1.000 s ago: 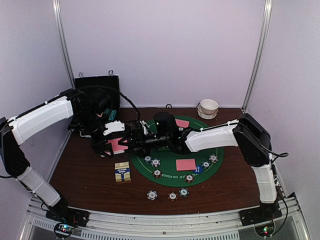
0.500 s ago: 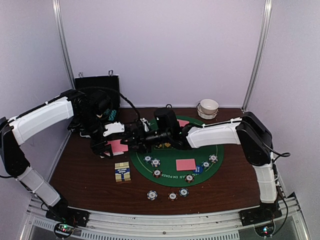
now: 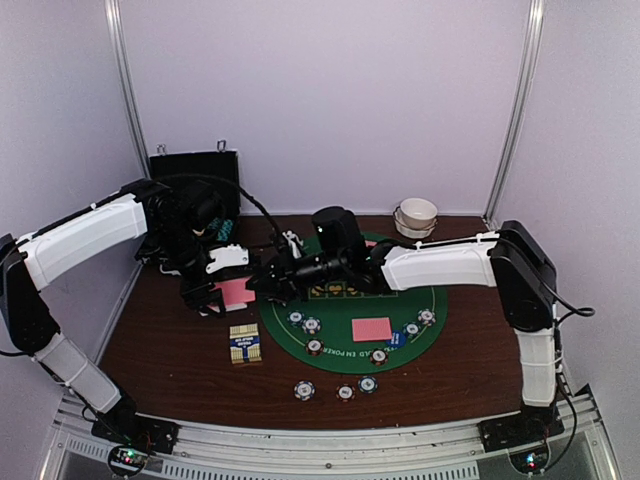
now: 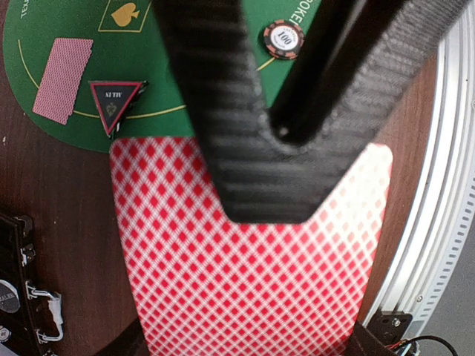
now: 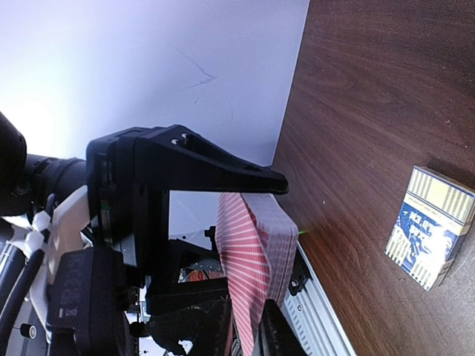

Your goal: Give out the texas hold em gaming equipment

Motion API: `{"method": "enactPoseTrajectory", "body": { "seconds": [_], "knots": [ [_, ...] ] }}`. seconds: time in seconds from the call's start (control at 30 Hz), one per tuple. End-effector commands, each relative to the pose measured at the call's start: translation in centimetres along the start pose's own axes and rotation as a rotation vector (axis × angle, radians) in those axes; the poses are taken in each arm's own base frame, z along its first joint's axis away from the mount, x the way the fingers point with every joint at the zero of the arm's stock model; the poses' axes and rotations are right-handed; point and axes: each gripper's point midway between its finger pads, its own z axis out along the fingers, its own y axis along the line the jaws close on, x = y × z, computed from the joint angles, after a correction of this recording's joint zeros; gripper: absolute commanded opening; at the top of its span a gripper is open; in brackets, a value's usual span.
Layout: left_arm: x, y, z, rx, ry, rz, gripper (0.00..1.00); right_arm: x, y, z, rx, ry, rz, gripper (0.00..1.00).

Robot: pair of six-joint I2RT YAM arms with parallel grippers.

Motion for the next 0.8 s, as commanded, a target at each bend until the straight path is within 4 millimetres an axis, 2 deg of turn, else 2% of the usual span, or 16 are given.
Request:
{"method": "enactPoseTrajectory", "body": {
  "seconds": [0.0,0.27,0.77],
  "knots": [
    [-0.3,0.1,-0.7,-0.018,-0.021,0.011,0.00,0.0,2.4,-1.3,-0.051,0.001,-0.014,0.11],
    [-0.3,0.2,-0.7,-0.022,-0.020,0.012,0.00,0.2,1.8,-1.0,-0.054,0.015,0.016,0.00],
    [-0.3,0.3,-0.8,-0.025,-0.018,0.010,0.00,-1.0,0.9,-3.4,-0.074,-0.037,0.066,0.00]
  ]
}}
